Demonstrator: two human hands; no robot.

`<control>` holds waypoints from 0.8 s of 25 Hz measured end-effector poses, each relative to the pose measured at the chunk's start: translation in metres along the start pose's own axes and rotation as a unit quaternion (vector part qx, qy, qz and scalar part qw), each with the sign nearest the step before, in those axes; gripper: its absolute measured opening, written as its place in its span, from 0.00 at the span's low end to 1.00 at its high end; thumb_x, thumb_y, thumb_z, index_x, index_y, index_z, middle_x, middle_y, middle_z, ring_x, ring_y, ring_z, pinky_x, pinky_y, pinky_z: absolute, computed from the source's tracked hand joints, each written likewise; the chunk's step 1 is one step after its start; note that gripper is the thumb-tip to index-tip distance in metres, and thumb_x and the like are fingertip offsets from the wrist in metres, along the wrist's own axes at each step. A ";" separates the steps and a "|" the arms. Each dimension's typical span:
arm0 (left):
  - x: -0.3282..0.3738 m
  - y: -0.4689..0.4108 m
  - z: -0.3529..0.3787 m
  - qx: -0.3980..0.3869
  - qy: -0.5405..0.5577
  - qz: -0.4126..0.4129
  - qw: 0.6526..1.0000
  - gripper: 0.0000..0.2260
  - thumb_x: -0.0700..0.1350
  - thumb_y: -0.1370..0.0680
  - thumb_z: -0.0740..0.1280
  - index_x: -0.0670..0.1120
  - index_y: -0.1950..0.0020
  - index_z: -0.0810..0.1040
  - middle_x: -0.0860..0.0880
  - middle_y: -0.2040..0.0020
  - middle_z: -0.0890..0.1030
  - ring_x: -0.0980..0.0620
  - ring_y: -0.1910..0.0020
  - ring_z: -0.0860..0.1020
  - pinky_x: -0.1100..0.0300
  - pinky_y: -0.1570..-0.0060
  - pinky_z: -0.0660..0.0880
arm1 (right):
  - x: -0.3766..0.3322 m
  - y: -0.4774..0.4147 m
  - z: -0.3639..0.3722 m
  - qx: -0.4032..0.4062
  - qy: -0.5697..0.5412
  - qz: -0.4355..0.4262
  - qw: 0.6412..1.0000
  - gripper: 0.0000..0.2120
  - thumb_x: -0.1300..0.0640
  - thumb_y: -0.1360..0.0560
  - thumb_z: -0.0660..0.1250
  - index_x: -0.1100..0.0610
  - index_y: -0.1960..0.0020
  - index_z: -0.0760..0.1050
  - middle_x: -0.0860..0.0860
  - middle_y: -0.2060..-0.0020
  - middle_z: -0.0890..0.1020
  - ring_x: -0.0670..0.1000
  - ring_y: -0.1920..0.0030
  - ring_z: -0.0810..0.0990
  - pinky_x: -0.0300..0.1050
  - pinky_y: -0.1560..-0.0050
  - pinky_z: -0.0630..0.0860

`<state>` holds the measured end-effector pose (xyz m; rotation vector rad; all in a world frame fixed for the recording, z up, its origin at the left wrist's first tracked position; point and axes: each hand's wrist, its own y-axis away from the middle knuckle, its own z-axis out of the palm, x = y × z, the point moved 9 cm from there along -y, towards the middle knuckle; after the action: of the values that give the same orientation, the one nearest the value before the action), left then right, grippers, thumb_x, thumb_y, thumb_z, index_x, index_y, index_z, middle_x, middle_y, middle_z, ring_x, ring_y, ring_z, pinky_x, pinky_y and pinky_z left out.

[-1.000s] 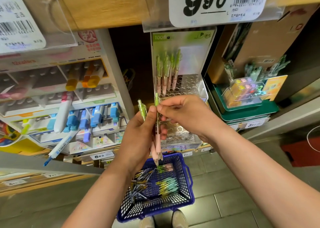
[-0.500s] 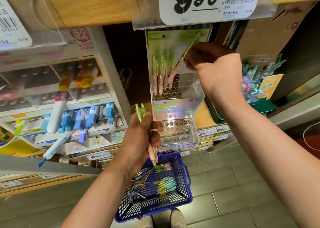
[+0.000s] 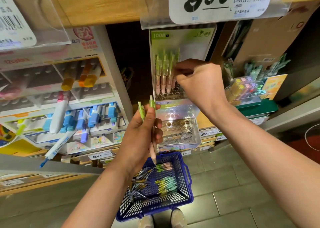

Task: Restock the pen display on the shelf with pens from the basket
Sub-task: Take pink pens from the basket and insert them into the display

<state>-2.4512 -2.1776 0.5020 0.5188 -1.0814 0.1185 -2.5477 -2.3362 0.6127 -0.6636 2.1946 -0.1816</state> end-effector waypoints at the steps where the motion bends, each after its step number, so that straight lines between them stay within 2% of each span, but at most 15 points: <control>1: -0.001 -0.001 -0.001 0.002 0.014 -0.007 1.000 0.14 0.49 0.15 0.61 0.46 0.33 0.78 0.48 0.62 0.75 0.53 0.69 0.70 0.59 0.66 0.68 | 0.002 0.001 0.001 -0.002 0.011 0.006 1.000 0.08 0.58 0.25 0.69 0.52 0.51 0.87 0.49 0.62 0.87 0.49 0.59 0.85 0.37 0.55 0.77; 5: -0.004 -0.004 -0.004 0.017 0.042 -0.020 0.999 0.14 0.39 0.15 0.60 0.38 0.30 0.74 0.47 0.62 0.75 0.52 0.68 0.72 0.61 0.68 0.70 | 0.009 0.004 0.006 -0.030 0.020 0.048 0.998 0.08 0.58 0.24 0.69 0.51 0.51 0.87 0.44 0.66 0.84 0.44 0.60 0.84 0.25 0.57 0.74; 6: -0.003 -0.004 -0.004 0.016 0.037 -0.015 0.999 0.14 0.39 0.15 0.60 0.37 0.32 0.75 0.47 0.62 0.75 0.52 0.68 0.72 0.62 0.67 0.72 | 0.010 0.006 0.004 -0.033 0.013 0.063 0.997 0.07 0.58 0.24 0.69 0.52 0.53 0.87 0.43 0.67 0.83 0.43 0.61 0.84 0.27 0.56 0.76; 7: -0.003 -0.003 -0.004 0.011 0.033 -0.010 0.999 0.13 0.40 0.15 0.61 0.37 0.34 0.77 0.48 0.62 0.75 0.52 0.67 0.73 0.62 0.66 0.73 | 0.012 0.011 0.003 -0.036 -0.001 0.084 0.996 0.07 0.57 0.24 0.69 0.53 0.56 0.86 0.43 0.69 0.83 0.43 0.61 0.84 0.33 0.54 0.79; 9: 0.000 -0.003 0.001 -0.008 0.036 0.000 0.999 0.13 0.44 0.17 0.63 0.37 0.40 0.80 0.48 0.61 0.78 0.52 0.64 0.76 0.63 0.62 0.76 | 0.016 0.024 0.005 -0.068 -0.043 0.124 0.989 0.07 0.53 0.24 0.70 0.48 0.60 0.83 0.44 0.68 0.84 0.43 0.62 0.84 0.39 0.54 0.81; 11: 0.003 -0.002 0.006 -0.024 0.029 0.013 0.999 0.11 0.46 0.21 0.67 0.40 0.46 0.83 0.47 0.59 0.82 0.52 0.61 0.80 0.63 0.57 0.78 | 0.014 0.041 0.020 -0.156 -0.096 0.151 0.971 0.06 0.46 0.24 0.71 0.44 0.59 0.83 0.42 0.64 0.86 0.39 0.62 0.83 0.38 0.55 0.80; 13: 0.003 -0.002 0.009 -0.025 0.026 0.014 0.999 0.08 0.46 0.23 0.68 0.43 0.51 0.85 0.45 0.57 0.84 0.51 0.58 0.83 0.62 0.54 0.80 | 0.011 0.058 0.037 -0.244 -0.168 0.184 0.937 0.07 0.45 0.24 0.72 0.47 0.55 0.85 0.46 0.59 0.86 0.37 0.61 0.82 0.38 0.53 0.79; 14: 0.002 -0.002 0.010 -0.023 0.030 0.011 0.999 0.08 0.46 0.23 0.68 0.43 0.51 0.85 0.44 0.56 0.85 0.50 0.57 0.84 0.62 0.54 0.81 | 0.011 0.064 0.042 -0.261 -0.199 0.198 0.924 0.08 0.46 0.24 0.73 0.50 0.54 0.86 0.48 0.58 0.86 0.37 0.61 0.82 0.39 0.51 0.79; 17: 0.003 -0.002 0.015 -0.032 0.040 -0.002 0.999 0.12 0.49 0.20 0.66 0.42 0.46 0.84 0.43 0.54 0.85 0.50 0.59 0.85 0.60 0.60 0.82 | 0.015 0.061 0.039 -0.228 -0.249 0.211 0.917 0.07 0.50 0.23 0.72 0.53 0.53 0.86 0.50 0.60 0.86 0.44 0.60 0.82 0.45 0.50 0.83; 20: -0.001 0.000 0.014 -0.017 0.022 -0.037 0.999 0.16 0.56 0.19 0.63 0.46 0.41 0.81 0.46 0.56 0.84 0.52 0.70 0.79 0.62 0.76 0.74 | 0.023 0.045 0.021 -0.139 -0.318 0.224 0.911 0.05 0.57 0.20 0.69 0.55 0.53 0.83 0.50 0.65 0.85 0.48 0.62 0.83 0.47 0.53 0.84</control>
<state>-2.4635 -2.1841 0.5061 0.5224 -1.0183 0.0453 -2.5624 -2.3078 0.5681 -0.2853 1.6779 0.5280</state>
